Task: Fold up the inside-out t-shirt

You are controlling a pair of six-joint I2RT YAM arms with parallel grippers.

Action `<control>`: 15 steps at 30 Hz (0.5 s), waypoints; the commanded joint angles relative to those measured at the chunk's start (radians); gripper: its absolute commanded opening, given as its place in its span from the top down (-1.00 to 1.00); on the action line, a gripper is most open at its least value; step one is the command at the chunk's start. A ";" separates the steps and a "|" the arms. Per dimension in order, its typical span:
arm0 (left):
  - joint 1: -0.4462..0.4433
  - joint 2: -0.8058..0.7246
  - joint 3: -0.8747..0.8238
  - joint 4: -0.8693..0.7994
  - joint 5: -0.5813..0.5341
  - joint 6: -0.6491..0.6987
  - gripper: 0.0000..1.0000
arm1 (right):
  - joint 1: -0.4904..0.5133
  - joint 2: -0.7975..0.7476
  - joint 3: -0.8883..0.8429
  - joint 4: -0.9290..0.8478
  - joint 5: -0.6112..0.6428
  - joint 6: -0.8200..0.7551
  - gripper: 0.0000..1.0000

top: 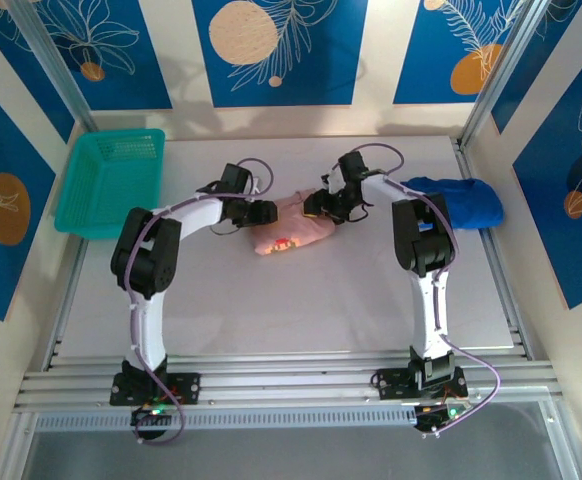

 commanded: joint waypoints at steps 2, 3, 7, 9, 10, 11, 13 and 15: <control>0.014 -0.116 0.040 -0.074 -0.038 0.044 -0.28 | 0.017 0.049 0.010 -0.008 -0.026 0.013 0.08; 0.018 -0.143 0.035 -0.087 -0.062 0.050 -0.29 | 0.017 0.049 0.010 0.000 -0.031 0.014 0.19; 0.032 -0.267 -0.020 -0.110 -0.159 0.071 -0.31 | 0.008 0.043 0.012 0.031 -0.067 0.017 0.59; 0.037 -0.337 -0.065 -0.110 -0.195 0.076 -0.33 | -0.004 0.030 0.009 0.046 -0.082 0.015 0.75; 0.038 -0.375 -0.093 -0.108 -0.211 0.078 -0.34 | -0.012 0.021 0.004 0.053 -0.089 0.013 0.81; 0.040 -0.409 -0.117 -0.105 -0.223 0.078 -0.35 | -0.020 0.008 -0.003 0.062 -0.097 0.009 0.87; 0.043 -0.491 -0.183 -0.097 -0.247 0.073 -0.40 | -0.040 -0.027 -0.026 0.070 -0.100 -0.002 0.99; 0.047 -0.567 -0.238 -0.097 -0.266 0.071 -0.45 | -0.063 -0.068 -0.048 0.055 -0.089 -0.034 1.00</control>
